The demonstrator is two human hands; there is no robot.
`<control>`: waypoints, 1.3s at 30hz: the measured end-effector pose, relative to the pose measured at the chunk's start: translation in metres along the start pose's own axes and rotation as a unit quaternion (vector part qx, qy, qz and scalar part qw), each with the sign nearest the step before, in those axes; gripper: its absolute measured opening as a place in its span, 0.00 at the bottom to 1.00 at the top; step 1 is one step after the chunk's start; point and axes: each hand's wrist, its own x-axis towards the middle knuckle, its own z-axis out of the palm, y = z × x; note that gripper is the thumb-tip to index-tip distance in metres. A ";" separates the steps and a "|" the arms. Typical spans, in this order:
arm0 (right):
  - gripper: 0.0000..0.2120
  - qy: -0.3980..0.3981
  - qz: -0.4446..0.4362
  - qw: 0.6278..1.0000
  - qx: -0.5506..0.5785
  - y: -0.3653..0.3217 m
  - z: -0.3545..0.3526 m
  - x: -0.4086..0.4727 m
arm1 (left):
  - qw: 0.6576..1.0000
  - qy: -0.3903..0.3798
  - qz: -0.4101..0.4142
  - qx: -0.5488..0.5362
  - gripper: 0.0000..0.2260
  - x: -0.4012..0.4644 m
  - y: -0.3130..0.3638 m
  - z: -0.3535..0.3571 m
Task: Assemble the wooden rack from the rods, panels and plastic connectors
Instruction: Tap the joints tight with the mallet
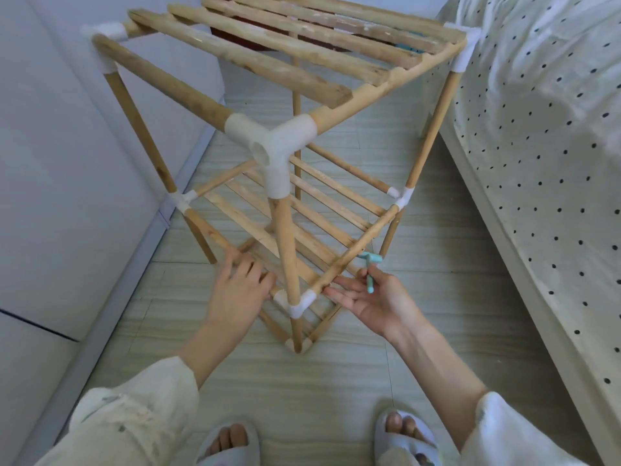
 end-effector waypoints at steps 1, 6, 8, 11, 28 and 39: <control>0.19 0.002 -0.014 1.000 -0.003 -0.005 -0.004 0.002 | 0.999 0.026 0.013 0.014 0.13 0.006 0.003 -0.002; 0.16 0.129 -0.172 0.967 -0.138 -0.028 -0.044 0.003 | 0.997 0.029 0.070 -0.011 0.16 0.030 0.058 -0.012; 0.13 0.184 -0.203 0.933 -0.234 -0.026 -0.068 -0.008 | 0.996 -0.003 0.047 -0.075 0.18 0.037 0.078 -0.015; 0.12 0.175 -0.160 0.921 -0.308 -0.030 -0.102 -0.027 | 0.993 -0.008 0.021 -0.119 0.20 0.047 0.087 -0.021; 0.16 0.273 -0.287 0.902 -0.172 -0.036 -0.106 -0.019 | 0.992 0.030 -0.067 -0.104 0.06 0.025 0.041 0.005; 0.12 0.209 -0.190 0.917 -0.283 0.003 -0.092 -0.010 | 0.988 0.045 -0.090 -0.118 0.08 0.028 0.052 0.004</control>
